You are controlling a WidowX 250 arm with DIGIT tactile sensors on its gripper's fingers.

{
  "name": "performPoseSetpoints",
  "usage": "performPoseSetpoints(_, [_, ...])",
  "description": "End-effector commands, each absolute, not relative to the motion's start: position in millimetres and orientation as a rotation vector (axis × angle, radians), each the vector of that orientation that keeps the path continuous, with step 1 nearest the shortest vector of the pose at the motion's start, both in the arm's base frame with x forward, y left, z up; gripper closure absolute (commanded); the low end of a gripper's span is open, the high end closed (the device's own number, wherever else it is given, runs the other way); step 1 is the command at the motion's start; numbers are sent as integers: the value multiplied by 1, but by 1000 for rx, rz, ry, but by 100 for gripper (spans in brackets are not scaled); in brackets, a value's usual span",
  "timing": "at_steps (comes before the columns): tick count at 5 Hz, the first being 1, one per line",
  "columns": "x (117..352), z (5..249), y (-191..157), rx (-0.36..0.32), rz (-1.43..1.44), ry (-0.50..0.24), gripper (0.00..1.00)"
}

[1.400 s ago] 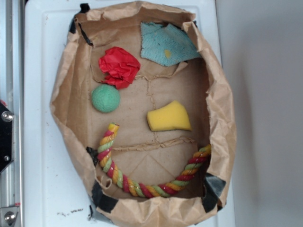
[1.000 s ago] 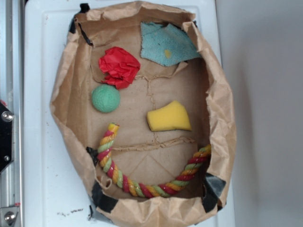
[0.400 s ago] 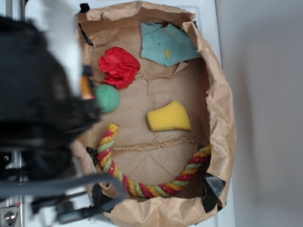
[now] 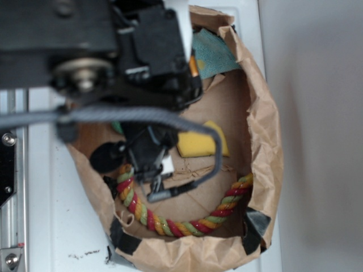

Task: Grab the blue cloth.

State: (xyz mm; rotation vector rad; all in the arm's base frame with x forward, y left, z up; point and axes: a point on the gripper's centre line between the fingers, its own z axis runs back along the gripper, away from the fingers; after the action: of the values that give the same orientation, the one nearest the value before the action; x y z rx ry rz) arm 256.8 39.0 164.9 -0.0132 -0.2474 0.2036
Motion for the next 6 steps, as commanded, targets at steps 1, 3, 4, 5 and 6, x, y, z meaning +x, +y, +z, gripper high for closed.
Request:
performPoseSetpoints(1, [264,173,57,-31,258,-278,0])
performPoseSetpoints(3, [264,173,57,-31,258,-278,0])
performPoseSetpoints(4, [264,173,57,-31,258,-278,0])
performPoseSetpoints(5, [264,173,57,-31,258,-278,0])
performPoseSetpoints(6, [274,146,64,-42,337,-365,0])
